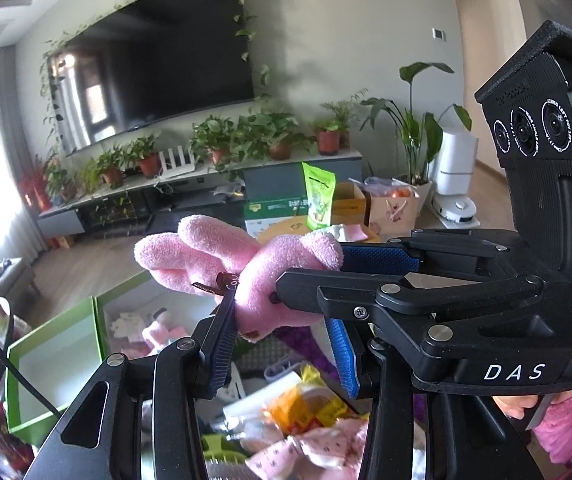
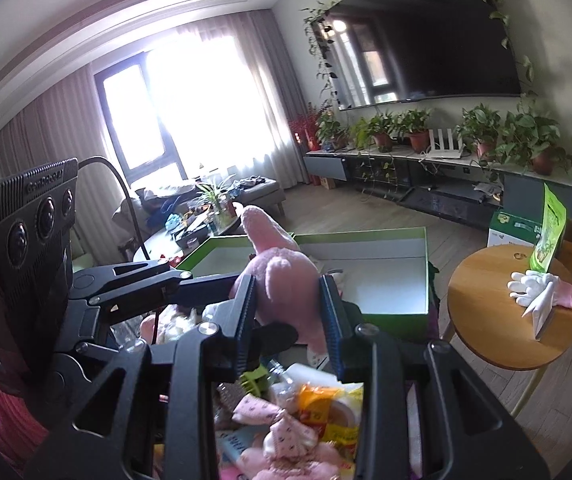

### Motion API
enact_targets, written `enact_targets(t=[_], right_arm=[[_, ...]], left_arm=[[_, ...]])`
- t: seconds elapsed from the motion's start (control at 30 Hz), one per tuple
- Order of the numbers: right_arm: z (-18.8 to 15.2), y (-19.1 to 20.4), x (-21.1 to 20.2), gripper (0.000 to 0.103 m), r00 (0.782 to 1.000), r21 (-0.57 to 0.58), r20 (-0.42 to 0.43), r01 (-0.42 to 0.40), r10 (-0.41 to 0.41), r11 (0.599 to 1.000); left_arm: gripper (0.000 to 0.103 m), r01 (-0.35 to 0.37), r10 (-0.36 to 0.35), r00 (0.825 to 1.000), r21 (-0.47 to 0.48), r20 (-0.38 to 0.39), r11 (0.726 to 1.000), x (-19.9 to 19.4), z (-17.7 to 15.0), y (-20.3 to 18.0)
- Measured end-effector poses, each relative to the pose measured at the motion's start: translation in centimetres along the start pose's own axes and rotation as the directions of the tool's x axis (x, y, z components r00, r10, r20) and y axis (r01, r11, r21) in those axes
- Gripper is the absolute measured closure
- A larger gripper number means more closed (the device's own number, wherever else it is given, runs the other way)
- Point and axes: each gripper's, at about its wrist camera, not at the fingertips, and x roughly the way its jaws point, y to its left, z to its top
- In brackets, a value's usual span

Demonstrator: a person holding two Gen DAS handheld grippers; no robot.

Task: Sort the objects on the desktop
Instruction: 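Carry the pink bunny in the right gripper over the green box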

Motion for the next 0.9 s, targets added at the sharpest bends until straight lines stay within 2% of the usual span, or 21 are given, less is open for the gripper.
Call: enact_targets(t=[0.5, 0.9], right_arm=[[1.8, -4.5, 4.1, 0.070, 0.999, 0.072, 0.000, 0.051, -0.051, 0.996], [1.7, -8.0, 8.5, 0.070, 0.996, 0.160, -0.039, 0.086, -0.081, 0.983]], left_arm=[[0.059, 0.039, -0.038, 0.999, 0.023, -0.038, 0.999, 6.1, 2.4, 2.1], [0.059, 0.070, -0.065, 0.989, 0.029, -0.134, 0.997, 12.0, 3.0, 4.1]])
